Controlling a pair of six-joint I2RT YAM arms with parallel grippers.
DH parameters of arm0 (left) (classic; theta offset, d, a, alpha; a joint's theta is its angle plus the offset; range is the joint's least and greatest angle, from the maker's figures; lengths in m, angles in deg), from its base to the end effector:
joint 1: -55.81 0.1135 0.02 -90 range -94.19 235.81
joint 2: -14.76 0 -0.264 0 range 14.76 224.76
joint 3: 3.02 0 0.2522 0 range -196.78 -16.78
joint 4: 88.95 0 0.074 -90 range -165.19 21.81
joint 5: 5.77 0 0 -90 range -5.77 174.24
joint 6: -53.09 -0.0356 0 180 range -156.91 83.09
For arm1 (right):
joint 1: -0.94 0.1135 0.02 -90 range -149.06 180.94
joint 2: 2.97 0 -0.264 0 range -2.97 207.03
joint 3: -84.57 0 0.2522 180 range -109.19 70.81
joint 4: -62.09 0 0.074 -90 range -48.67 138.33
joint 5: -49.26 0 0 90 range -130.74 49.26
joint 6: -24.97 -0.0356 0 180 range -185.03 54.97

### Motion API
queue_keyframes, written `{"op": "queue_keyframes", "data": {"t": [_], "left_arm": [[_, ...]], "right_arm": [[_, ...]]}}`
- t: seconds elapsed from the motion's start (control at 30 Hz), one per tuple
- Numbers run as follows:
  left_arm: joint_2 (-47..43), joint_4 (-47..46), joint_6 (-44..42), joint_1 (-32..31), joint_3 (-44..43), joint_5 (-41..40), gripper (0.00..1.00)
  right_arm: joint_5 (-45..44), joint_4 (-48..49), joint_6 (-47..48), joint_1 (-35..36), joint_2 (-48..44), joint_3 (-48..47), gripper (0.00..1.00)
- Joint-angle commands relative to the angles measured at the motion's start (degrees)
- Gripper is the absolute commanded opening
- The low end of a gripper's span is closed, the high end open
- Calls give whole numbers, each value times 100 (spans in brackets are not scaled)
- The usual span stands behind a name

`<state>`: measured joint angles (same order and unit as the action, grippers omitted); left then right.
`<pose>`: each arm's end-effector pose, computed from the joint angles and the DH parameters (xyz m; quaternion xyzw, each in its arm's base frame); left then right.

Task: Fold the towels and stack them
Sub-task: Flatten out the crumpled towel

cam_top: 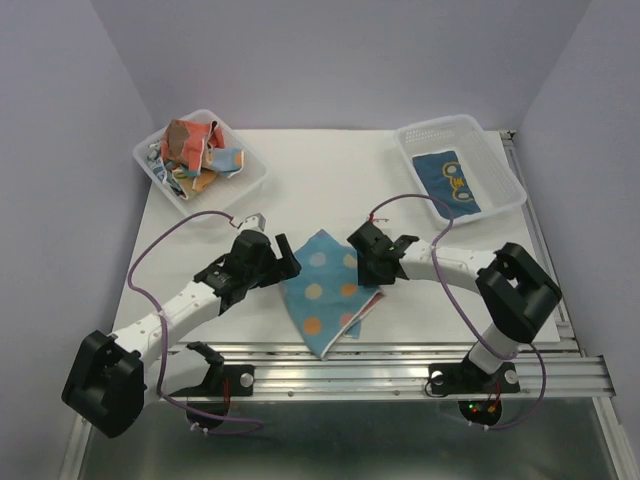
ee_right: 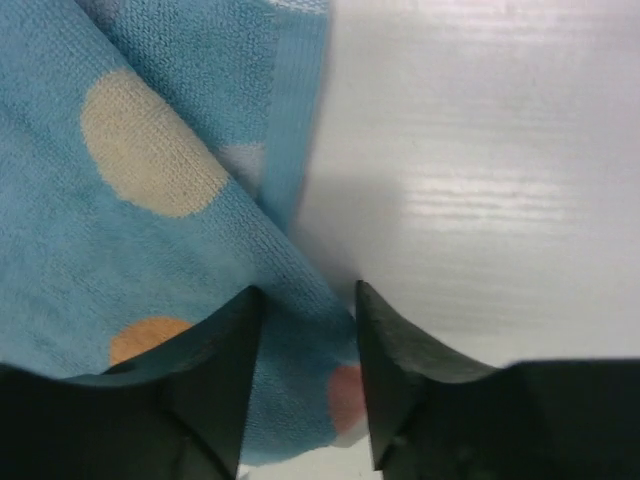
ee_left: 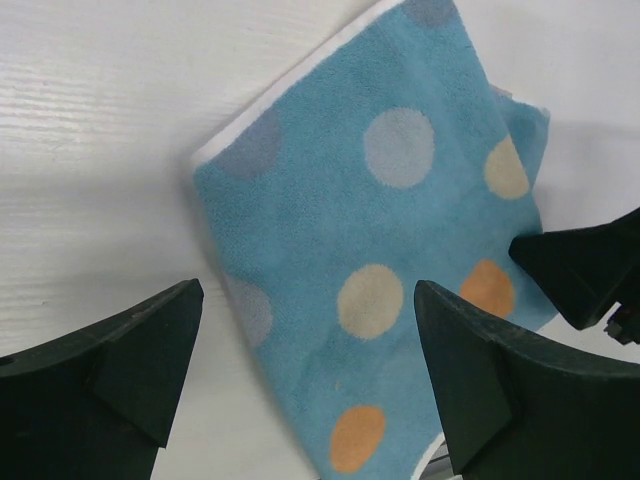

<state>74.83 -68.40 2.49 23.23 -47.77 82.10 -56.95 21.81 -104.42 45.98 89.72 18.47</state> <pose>0.1864 -0.1175 0.2115 -0.0614 0.8883 -0.2539 0.3778 0.2193 0.2055 0.1648 -0.0196 0.9701 0.0311 0.2398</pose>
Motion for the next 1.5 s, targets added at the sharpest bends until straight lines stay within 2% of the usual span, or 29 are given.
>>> {"op": "queue_keyframes", "data": {"t": [0.0, 0.07, 0.23, 0.3, 0.4, 0.47, 0.5, 0.53, 0.63, 0.7, 0.77, 0.9, 1.07, 1.17, 1.47], "left_arm": [[145, -310, -99, -21, -338, -103, 99], [250, -292, -143, -12, -382, -199, 99], [400, -125, -178, -12, -514, -411, 99], [452, -116, -160, -12, -532, -446, 99], [558, -143, -187, -12, -549, -490, 99], [672, -160, -187, -3, -576, -508, 99], [707, -169, -195, -3, -593, -525, 99], [742, -195, -196, -3, -611, -534, 99], [848, -414, -257, 6, -611, -569, 99], [918, -529, -309, 93, -724, -595, 99], [1032, -651, -433, 181, -821, -622, 99], [1515, -1240, -714, 506, -1137, -245, 99], [2464, -1443, -828, 595, -1603, 186, 98], [2825, -1549, -881, 595, -1770, 372, 91], [3589, -1742, -846, 577, -1771, 521, 63]], "right_arm": [[-734, 156, 151, -39, 530, -653, 44], [-936, 104, 230, -248, 933, -847, 31], [-665, 410, 766, -1048, 1734, -1384, 1], [-638, 630, 1039, -1391, 1963, -1761, 1], [-542, 1183, 2159, -1594, 2297, -2306, 1], [-393, 1246, 2497, -1612, 2385, -2578, 6], [-349, 1150, 2646, -1612, 2403, -2876, 15], [-322, 1062, 2700, -1612, 2369, -2957, 18], [-278, 886, 2727, -1603, 1948, -2862, 52], [-199, 816, 2552, -1603, 1475, -2582, 66], [-15, 693, 2350, -1577, 1113, -2318, 71], [-31, 561, 1587, -1191, -45, -1316, 73], [143, 446, 759, -514, -944, -235, 73], [469, 516, 425, -146, -1279, 450, 73], [856, 806, 222, 198, -1104, 980, 70]]}}
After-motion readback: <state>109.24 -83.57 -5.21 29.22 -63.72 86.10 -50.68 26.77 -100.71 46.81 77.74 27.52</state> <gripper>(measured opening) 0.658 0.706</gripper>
